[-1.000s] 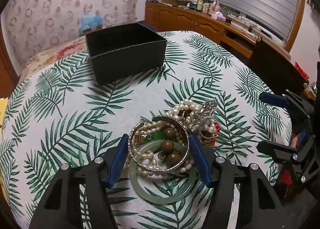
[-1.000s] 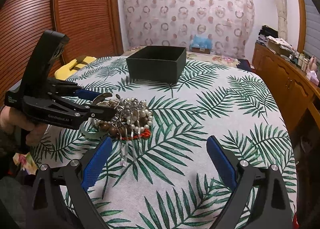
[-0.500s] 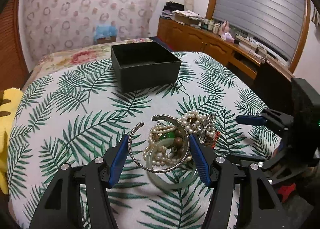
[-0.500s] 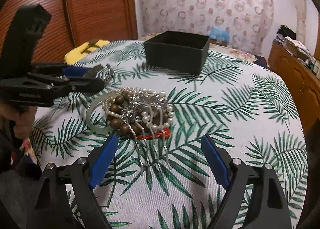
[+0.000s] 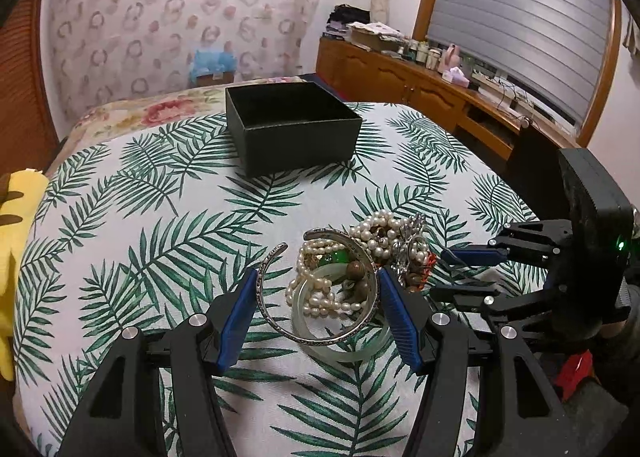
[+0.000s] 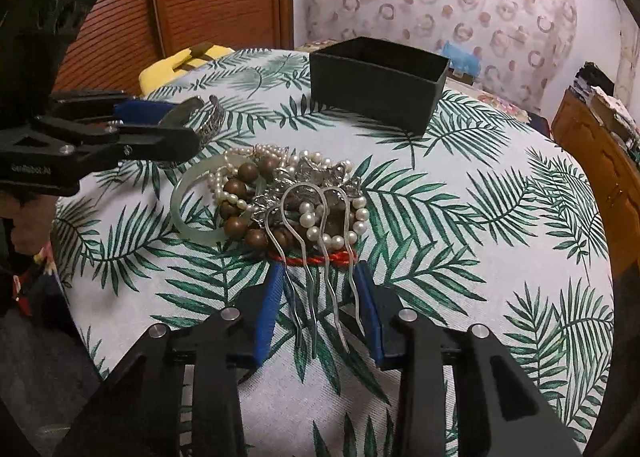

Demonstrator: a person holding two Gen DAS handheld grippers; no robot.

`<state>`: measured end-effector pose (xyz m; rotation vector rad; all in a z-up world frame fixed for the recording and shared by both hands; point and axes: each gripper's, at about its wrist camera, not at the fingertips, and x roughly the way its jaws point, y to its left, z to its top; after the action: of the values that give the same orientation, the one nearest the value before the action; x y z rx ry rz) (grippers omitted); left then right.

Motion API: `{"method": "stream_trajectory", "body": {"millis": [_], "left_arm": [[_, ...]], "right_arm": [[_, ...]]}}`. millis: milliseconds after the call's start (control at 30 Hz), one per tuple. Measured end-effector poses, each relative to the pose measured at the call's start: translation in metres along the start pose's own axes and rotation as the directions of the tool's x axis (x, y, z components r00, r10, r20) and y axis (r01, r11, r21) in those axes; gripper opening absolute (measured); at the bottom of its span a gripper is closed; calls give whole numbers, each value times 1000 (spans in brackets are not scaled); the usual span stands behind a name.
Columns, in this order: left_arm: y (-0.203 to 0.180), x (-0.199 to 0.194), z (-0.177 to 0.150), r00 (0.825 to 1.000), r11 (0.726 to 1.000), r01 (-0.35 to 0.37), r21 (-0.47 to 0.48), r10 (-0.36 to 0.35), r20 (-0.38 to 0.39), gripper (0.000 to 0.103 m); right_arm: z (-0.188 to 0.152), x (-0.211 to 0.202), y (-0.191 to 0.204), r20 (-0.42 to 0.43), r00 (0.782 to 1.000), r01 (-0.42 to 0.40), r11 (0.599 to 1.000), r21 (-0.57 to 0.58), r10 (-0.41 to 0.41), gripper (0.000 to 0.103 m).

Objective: Organize jewelry
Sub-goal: 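Close the right tool on the silver hair comb while the left tool grips the silver bangle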

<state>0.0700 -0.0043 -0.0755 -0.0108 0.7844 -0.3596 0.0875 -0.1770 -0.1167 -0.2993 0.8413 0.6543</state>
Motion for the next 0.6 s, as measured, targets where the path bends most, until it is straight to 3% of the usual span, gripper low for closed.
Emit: {"method": "stream_trajectory", "body": {"millis": [300, 400, 500, 600], "left_arm": [[-1, 0, 0, 1000, 1000, -1, 0, 1, 1, 58], [-2, 0, 0, 1000, 1000, -1, 0, 1, 2, 58], [-2, 1, 0, 1000, 1000, 0, 0, 0, 1, 58], [-2, 0, 1, 1000, 1000, -2, 1, 2, 1, 58]], "right_arm": [[8, -16, 4, 52, 998, -30, 1000, -3, 30, 33], [11, -18, 3, 63, 997, -34, 999, 8, 34, 20], [15, -22, -1, 84, 996, -45, 999, 26, 43, 19], [17, -21, -3, 86, 995, -49, 998, 34, 46, 12]]}}
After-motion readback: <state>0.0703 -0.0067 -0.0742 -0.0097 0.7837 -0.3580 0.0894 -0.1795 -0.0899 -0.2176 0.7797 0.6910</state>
